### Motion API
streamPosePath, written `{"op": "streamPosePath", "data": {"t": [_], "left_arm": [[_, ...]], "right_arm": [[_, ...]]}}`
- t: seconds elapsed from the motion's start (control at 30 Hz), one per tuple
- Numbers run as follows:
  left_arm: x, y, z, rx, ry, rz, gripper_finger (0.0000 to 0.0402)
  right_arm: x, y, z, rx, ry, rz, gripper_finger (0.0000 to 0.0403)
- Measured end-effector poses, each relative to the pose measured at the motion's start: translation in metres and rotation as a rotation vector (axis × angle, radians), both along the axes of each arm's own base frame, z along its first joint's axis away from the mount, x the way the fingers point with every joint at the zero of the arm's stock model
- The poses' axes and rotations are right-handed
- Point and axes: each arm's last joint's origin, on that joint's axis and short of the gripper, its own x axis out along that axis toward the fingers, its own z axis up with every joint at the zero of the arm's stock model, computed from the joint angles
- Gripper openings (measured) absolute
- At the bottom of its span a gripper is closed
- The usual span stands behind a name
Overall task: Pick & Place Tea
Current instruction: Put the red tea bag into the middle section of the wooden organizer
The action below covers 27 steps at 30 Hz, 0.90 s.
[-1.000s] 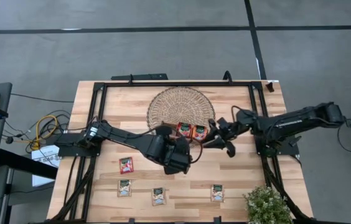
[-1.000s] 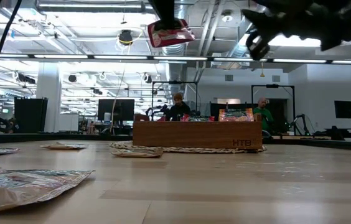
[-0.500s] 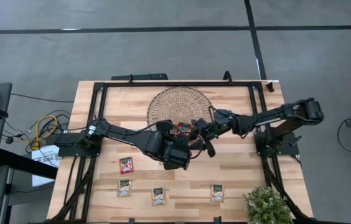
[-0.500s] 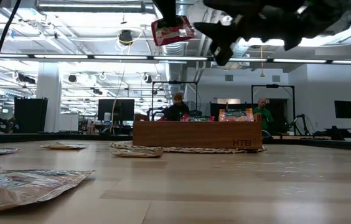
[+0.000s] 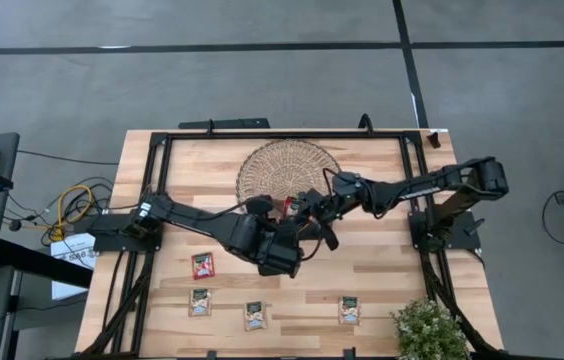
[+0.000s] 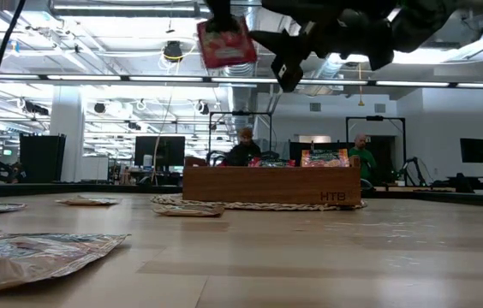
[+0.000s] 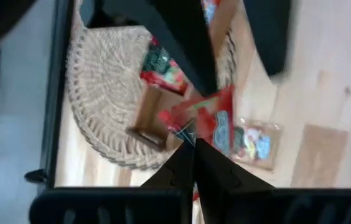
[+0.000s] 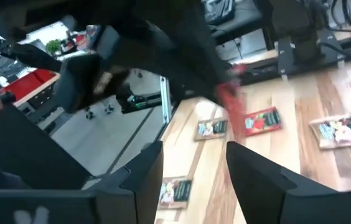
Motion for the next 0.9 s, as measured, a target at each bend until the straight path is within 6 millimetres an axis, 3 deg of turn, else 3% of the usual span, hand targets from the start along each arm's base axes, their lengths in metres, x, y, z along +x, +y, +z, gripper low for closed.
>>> {"op": "streamPosePath", "data": {"t": [0.3,0.9], "left_arm": [[-0.0052,-0.0098,0.0039,-0.029,-0.009,-0.029,0.0],[-0.0005,-0.0059,0.0044,-0.042,-0.029,-0.037,0.0]], "right_arm": [[-0.0014,-0.0085,0.0014,0.016,-0.002,0.023,0.0172],[0.0022,-0.006,0.0087,0.012,-0.058,0.036,0.0173]]}}
